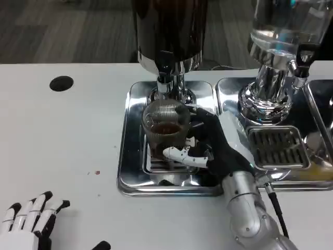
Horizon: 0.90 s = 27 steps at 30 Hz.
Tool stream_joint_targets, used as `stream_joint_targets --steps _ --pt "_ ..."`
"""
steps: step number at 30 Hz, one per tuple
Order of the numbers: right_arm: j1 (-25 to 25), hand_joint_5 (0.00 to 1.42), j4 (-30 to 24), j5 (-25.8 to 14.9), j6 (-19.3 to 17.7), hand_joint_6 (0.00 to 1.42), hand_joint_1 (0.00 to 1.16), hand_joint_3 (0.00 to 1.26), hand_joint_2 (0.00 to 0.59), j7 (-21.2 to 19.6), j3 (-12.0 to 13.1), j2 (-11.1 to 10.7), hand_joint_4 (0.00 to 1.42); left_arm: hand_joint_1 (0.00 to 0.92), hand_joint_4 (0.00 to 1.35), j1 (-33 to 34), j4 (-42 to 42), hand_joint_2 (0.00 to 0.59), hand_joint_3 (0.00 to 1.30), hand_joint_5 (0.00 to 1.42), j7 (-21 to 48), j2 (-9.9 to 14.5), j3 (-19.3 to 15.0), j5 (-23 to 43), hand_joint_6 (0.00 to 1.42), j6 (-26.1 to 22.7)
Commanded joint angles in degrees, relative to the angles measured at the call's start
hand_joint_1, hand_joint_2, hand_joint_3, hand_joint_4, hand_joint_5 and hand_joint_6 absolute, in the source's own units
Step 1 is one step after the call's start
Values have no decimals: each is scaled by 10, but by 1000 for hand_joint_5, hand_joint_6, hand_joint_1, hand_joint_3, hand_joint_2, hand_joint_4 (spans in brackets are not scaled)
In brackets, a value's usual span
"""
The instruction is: Grasp the cup under the faucet to collect the drink, then remove the cup.
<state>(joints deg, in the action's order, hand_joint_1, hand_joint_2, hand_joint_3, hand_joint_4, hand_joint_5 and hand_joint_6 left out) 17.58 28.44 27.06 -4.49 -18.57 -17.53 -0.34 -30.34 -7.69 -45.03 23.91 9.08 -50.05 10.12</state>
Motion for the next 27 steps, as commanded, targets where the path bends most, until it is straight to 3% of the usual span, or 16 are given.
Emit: stream_joint_targets --steps 1,13,27 --pt "-5 558 -10 -4 -23 507 847 619 186 -13 7 0 713 0 0 3 -6 87 335 153 -7 5 -2 3 99 7" --pt "-57 606 -110 -1 -7 534 848 661 186 13 20 -28 758 0 0 29 -16 89 328 153 -1 2 11 1 99 13" --pt "-76 617 -154 6 9 545 855 675 188 36 28 -37 761 0 0 37 -15 90 316 153 5 1 20 -3 99 10"
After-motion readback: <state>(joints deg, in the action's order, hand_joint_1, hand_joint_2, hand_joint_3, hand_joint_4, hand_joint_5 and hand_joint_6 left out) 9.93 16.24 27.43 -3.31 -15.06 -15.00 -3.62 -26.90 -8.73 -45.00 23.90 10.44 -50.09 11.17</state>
